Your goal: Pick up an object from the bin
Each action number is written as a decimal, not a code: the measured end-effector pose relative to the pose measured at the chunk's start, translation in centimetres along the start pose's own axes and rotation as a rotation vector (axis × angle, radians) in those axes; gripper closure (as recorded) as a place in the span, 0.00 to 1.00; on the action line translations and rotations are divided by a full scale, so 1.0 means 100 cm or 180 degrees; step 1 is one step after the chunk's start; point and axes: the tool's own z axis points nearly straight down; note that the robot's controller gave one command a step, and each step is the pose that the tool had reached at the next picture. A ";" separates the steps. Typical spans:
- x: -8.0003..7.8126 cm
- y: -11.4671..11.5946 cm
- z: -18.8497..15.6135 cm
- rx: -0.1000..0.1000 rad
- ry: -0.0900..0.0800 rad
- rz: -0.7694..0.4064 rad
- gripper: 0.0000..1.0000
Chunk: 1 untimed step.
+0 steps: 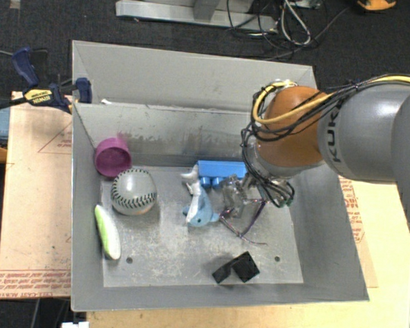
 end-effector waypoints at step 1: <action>0.000 0.000 0.000 0.0000 0.0000 0.0002 1.00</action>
Offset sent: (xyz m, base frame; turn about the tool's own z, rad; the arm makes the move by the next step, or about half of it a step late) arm 0.0069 0.0100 -0.0040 0.0137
